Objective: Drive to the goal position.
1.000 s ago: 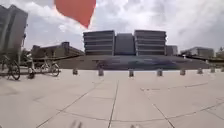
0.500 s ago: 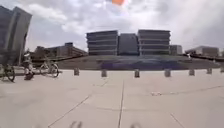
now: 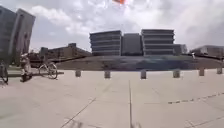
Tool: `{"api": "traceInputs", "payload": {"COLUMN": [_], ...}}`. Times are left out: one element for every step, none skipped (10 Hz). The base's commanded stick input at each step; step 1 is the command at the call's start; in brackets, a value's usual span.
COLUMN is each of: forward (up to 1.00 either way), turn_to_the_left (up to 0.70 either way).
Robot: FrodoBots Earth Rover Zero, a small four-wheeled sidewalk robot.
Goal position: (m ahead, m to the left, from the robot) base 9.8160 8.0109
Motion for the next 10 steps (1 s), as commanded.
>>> {"api": "traceInputs", "payload": {"forward": [0.99,0.99,0.99,0.99,0.99,0.99,0.99,0.99,0.99,0.99], "turn_to_the_left": [0.06,0.06,0.06,0.06,0.06,0.06,0.06,0.06,0.06,0.06]}}
